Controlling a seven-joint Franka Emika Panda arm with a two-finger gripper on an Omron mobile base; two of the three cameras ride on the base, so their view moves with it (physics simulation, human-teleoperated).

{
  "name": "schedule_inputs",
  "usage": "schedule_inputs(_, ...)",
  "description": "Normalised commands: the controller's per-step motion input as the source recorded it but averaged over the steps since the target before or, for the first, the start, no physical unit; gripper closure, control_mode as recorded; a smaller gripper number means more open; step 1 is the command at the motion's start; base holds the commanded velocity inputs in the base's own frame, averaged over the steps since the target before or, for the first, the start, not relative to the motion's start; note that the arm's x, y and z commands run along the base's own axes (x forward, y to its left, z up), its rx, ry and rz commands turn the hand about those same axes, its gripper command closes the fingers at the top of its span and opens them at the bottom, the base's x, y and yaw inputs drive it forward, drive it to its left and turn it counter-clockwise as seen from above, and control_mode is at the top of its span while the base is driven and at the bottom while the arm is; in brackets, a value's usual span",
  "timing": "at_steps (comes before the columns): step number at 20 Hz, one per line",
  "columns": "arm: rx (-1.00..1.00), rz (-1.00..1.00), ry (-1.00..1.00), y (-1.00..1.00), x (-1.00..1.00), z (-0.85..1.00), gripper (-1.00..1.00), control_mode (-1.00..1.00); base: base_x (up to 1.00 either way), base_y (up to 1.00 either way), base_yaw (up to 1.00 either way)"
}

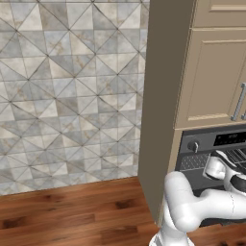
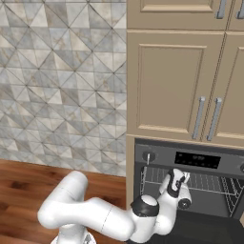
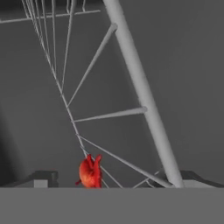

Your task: Take the fish from the oven and place it on the plate on the counter.

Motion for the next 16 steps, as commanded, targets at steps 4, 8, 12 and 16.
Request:
schedule_inputs(4, 0.12, 0.03, -0.30, 0.00, 0.18, -0.74, -1.00, -1.00, 0.00, 0.00, 0.00)
schedule_inputs(8, 0.13, 0.06, -0.31, 0.00, 0.16, -0.70, -1.00, -1.00, 0.00, 0.00, 0.00)
schedule_inputs(12, 0.12, 0.05, -0.20, 0.00, 0.05, -0.47, -1.00, -1.00, 0.00, 0.00, 0.00)
schedule_inputs(16, 0.07, 0.03, -0.08, 0.00, 0.00, -0.30, 1.00, -1.00, 0.00, 0.00, 0.00)
